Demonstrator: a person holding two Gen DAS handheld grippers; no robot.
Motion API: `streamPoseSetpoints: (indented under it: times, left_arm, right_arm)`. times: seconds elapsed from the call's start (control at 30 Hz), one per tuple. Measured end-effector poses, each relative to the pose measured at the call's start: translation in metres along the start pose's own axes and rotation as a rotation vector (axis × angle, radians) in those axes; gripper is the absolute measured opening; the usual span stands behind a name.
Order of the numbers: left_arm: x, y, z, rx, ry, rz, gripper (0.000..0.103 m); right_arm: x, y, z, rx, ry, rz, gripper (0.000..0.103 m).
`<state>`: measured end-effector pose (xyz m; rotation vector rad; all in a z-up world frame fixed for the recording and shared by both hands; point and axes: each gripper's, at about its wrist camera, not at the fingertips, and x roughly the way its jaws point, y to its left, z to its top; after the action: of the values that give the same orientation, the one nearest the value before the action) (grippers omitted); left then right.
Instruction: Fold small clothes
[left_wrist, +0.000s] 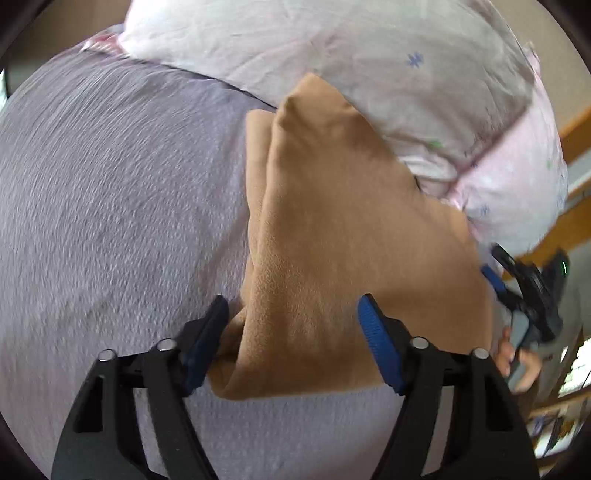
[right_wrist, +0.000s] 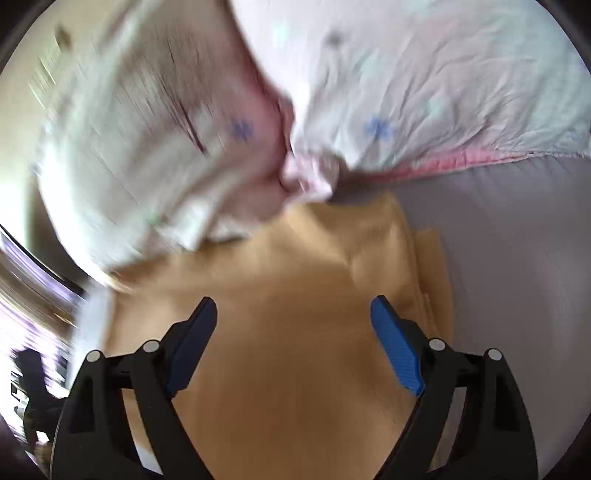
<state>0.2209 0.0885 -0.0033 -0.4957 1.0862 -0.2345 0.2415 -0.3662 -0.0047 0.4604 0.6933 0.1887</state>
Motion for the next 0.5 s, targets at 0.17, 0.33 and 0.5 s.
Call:
streamPoseSetpoints:
  times: [0.17, 0.33, 0.5]
  left_arm:
    - [-0.008, -0.008, 0.003, -0.027, -0.011, -0.058, 0.015]
    - [-0.041, -0.098, 0.016, 0.168, -0.098, -0.098, 0.014]
    - [-0.006, -0.243, -0.004, 0.449, -0.041, -0.206, 0.014]
  right_arm:
    - [-0.047, -0.033, 0.0, 0.033, -0.173, 0.034, 0.091]
    - [-0.067, -0.055, 0.006, 0.122, -0.288, 0.059, 0.091]
    - [-0.075, -0.07, 0.005, 0.123, -0.324, 0.022, 0.091]
